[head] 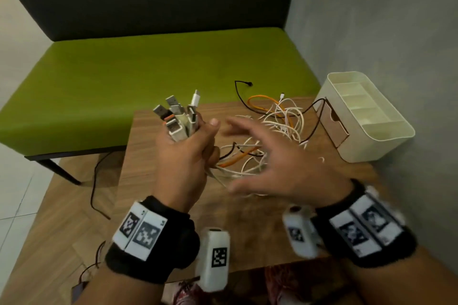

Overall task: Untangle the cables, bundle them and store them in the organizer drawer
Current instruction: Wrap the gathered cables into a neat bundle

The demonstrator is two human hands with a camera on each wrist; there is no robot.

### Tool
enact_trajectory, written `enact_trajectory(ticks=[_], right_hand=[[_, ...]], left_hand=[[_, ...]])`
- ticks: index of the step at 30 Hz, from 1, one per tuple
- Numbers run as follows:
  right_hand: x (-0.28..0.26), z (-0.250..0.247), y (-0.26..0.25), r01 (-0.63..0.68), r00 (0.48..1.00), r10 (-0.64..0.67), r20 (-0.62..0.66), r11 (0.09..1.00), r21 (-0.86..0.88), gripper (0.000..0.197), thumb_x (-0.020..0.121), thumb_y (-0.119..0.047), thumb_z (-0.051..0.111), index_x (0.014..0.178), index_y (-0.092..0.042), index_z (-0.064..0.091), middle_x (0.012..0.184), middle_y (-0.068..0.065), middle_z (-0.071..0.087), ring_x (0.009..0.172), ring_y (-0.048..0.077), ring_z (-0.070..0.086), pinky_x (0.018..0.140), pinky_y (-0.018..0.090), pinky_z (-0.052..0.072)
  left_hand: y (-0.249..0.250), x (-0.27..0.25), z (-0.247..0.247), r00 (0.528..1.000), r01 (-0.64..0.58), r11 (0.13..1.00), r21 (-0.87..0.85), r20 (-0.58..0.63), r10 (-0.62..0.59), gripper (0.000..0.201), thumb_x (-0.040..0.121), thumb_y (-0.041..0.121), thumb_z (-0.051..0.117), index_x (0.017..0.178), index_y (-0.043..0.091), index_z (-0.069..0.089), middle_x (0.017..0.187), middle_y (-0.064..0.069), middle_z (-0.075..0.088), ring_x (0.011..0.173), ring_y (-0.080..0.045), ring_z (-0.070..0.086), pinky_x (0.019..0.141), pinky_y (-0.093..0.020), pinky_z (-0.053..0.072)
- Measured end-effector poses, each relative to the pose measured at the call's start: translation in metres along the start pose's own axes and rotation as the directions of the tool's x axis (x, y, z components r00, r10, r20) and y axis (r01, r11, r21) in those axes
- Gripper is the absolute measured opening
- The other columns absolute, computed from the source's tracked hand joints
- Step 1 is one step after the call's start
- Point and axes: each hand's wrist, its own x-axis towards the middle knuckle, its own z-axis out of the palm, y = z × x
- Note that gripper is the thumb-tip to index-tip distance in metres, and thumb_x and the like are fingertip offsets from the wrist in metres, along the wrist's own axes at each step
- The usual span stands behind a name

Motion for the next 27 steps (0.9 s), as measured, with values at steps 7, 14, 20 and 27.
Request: enact_trajectory(ticks=[7,14,20,27], right_hand=[[0.017,0.039,0.055,-0.001,0.972,-0.084,-0.219,0.932,-0.362,0.023,0.079,-0.041,0.054,0.089,-0.024,0.066,0.076,-0.002,0.070,0.076,0.027,0.066,0.079,0.045,0.051],[0.020,0.024,0.072,0.007,0.963,-0.104,-0.247,0.932,-0.362,0.040,0.082,-0.060,0.059,0.085,-0.021,0.066,0.067,0.001,0.067,0.068,0.028,0.060,0.068,0.036,0.044],[0.016,0.020,0.065,0.138,0.934,-0.247,-0.259,0.916,-0.377,0.020,0.083,-0.039,0.069,0.100,-0.028,0.070,0.069,0.001,0.070,0.061,0.023,0.062,0.061,0.029,0.044],[0.018,0.019,0.069,0.104,0.983,-0.162,-0.090,0.886,-0.452,0.052,0.086,-0.061,0.042,0.098,-0.021,0.073,0.078,-0.003,0.074,0.072,0.021,0.069,0.080,0.043,0.050]], left_hand=[[-0.009,-0.008,0.017,0.980,0.001,0.999,0.042,0.201,-0.009,0.020,0.080,0.023,0.070,0.067,0.023,0.054,0.054,0.001,0.044,0.048,-0.015,0.043,0.059,-0.041,0.035],[-0.014,0.000,0.008,0.968,0.058,0.998,-0.017,0.244,-0.052,0.037,0.073,0.040,0.082,0.088,0.017,0.056,0.087,-0.006,0.070,0.102,-0.029,0.066,0.086,-0.035,0.051],[-0.018,-0.001,0.010,0.944,-0.019,0.975,0.222,0.324,-0.055,0.023,0.074,0.014,0.080,0.087,0.019,0.061,0.084,0.009,0.066,0.086,-0.016,0.064,0.080,-0.031,0.052],[-0.018,0.004,0.012,0.939,0.218,0.973,-0.078,0.287,-0.187,0.029,0.072,-0.005,0.069,0.097,0.010,0.068,0.068,-0.005,0.043,0.066,-0.019,0.047,0.069,-0.031,0.043]])
